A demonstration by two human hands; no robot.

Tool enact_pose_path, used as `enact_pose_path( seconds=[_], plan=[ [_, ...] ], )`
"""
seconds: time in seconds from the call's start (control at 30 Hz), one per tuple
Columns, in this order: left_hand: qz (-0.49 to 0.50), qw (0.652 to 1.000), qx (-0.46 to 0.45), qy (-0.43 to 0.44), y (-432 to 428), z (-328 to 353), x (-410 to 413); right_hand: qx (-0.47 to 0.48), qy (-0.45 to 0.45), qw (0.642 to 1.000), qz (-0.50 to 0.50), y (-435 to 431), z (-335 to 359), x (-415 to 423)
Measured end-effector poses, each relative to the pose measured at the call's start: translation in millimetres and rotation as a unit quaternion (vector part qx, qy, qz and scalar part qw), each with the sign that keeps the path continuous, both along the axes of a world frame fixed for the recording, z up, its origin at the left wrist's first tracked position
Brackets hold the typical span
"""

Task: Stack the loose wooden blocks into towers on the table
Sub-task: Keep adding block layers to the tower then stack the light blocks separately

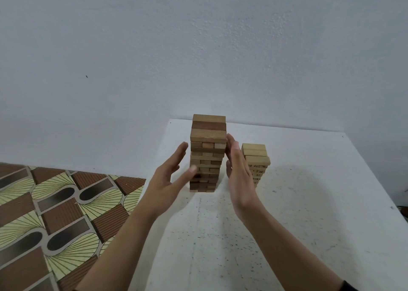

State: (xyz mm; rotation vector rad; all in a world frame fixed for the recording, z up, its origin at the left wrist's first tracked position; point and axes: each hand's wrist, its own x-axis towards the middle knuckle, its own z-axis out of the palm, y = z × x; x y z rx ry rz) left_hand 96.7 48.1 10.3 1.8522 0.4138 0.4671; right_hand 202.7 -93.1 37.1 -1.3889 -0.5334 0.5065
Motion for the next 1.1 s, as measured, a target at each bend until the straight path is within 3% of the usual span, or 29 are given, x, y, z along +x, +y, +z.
enact_pose_path(
  seconds=[0.27,1.1],
  plan=[
    [0.015,0.999,0.041,0.024,-7,-19,16,0.0,-0.018,1.0,0.019,2,-7,-3],
    [0.038,0.998,0.038,0.011,-2,-26,27,-0.013,0.008,1.0,0.017,1,-4,-7]
  ],
)
